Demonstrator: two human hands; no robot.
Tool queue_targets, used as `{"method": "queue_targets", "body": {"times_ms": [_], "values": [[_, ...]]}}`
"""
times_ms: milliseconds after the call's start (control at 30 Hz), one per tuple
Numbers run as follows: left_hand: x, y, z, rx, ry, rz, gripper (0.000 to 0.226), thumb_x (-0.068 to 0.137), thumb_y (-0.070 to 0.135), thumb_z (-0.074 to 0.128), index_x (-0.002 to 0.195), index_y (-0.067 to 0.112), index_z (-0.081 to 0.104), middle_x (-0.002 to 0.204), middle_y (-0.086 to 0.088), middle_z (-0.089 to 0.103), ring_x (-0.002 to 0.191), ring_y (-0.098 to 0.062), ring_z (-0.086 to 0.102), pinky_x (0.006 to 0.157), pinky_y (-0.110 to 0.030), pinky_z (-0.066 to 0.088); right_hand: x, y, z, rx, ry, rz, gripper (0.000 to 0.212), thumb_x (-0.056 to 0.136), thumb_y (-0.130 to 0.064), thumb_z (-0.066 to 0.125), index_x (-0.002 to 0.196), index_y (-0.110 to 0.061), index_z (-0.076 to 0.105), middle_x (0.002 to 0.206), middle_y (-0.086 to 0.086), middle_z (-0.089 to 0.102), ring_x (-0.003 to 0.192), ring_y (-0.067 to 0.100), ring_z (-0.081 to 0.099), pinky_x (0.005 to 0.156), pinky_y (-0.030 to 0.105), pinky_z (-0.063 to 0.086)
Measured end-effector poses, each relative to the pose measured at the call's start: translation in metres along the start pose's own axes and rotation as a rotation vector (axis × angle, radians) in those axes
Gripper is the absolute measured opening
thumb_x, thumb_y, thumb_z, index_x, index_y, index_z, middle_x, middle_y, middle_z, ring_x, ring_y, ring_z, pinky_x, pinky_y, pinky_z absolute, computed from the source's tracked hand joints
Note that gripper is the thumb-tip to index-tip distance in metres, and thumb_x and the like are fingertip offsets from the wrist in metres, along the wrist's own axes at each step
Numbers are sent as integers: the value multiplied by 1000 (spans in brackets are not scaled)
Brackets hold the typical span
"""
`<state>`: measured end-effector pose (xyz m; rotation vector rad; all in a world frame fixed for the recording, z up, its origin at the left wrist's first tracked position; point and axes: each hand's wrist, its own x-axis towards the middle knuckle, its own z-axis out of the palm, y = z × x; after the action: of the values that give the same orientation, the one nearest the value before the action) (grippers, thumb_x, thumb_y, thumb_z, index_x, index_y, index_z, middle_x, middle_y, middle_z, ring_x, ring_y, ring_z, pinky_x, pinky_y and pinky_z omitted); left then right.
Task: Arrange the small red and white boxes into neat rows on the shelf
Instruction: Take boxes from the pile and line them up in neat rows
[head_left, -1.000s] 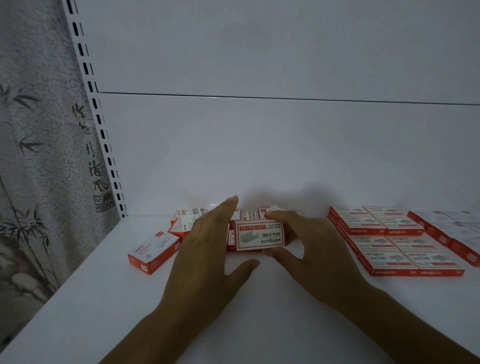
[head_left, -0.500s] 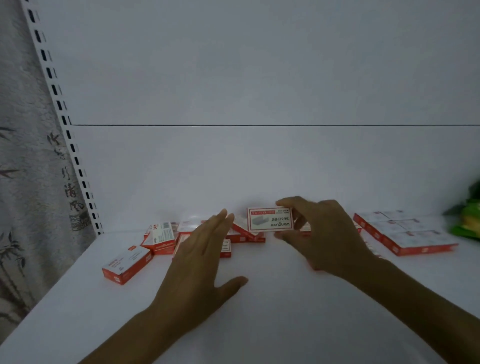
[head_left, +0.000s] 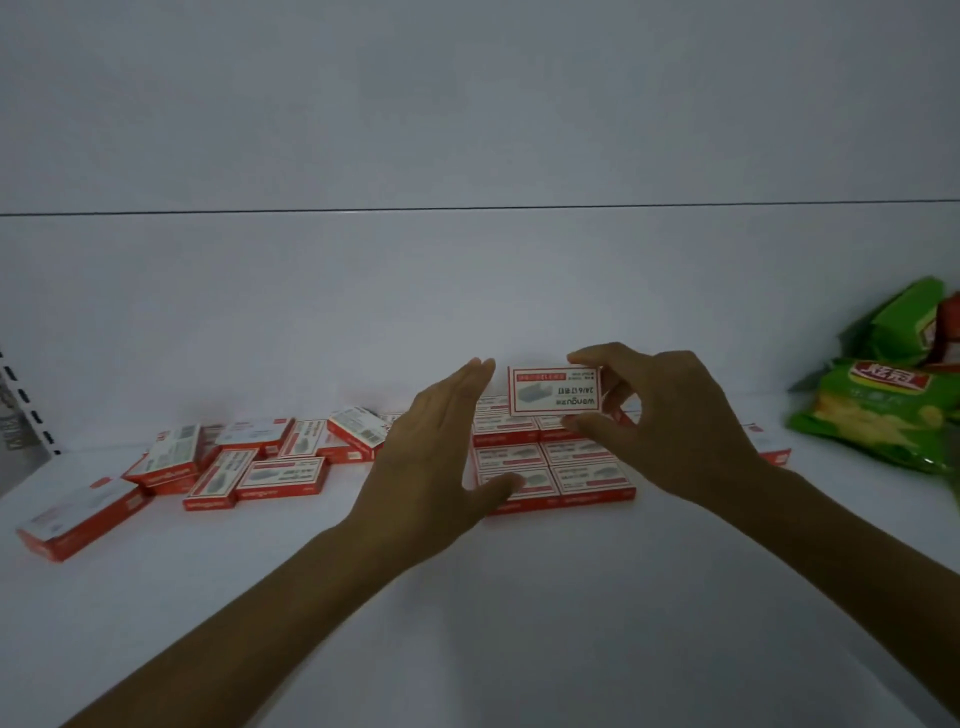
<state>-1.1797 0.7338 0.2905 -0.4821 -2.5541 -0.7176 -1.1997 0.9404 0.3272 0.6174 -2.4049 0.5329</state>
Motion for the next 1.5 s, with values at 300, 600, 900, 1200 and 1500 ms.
{"method": "queue_targets", "body": {"times_ms": [300, 600, 900, 1200, 1500], "values": [[8, 0, 30, -30, 64, -3, 88, 75, 53, 67, 146, 33, 17, 148, 12, 32, 134, -8, 30, 110, -36, 30, 3, 22, 17, 40, -28, -65, 48, 74, -42, 72, 116, -25, 56, 93, -15, 67, 70, -2, 56, 92, 32, 35], [10, 38, 13, -906, 94, -307, 33, 81, 22, 62, 111, 10, 59, 91, 5, 74, 84, -9, 69, 68, -17, 53, -9, -2, 35, 282, 81, 50, 51, 67, -72, 55, 92, -27, 51, 73, -16, 64, 60, 3, 61, 55, 28, 52], [9, 8, 3, -551, -42, -59, 53, 93, 21, 49, 140, 31, 26, 105, 7, 65, 92, -10, 65, 66, -25, 56, -13, -3, 33, 493, 25, 25, 50, 75, -64, 54, 112, -30, 51, 84, -18, 59, 75, 1, 61, 62, 17, 50], [5, 1, -2, -430, -165, 68, 43, 91, 28, 50, 133, 28, 39, 80, -1, 65, 77, -9, 63, 64, -24, 53, -8, 4, 29, 924, -184, 112, 26, 86, -10, 60, 112, -13, 60, 80, 2, 71, 72, 12, 69, 63, 20, 53], [7, 0, 7, -791, -61, -352, 16, 85, 29, 54, 94, 16, 56, 79, 4, 73, 70, -12, 68, 65, -26, 55, -20, 6, 37, 655, -295, 92, 49, 75, -19, 74, 120, -22, 54, 89, -14, 69, 74, 5, 67, 68, 20, 55]]}}
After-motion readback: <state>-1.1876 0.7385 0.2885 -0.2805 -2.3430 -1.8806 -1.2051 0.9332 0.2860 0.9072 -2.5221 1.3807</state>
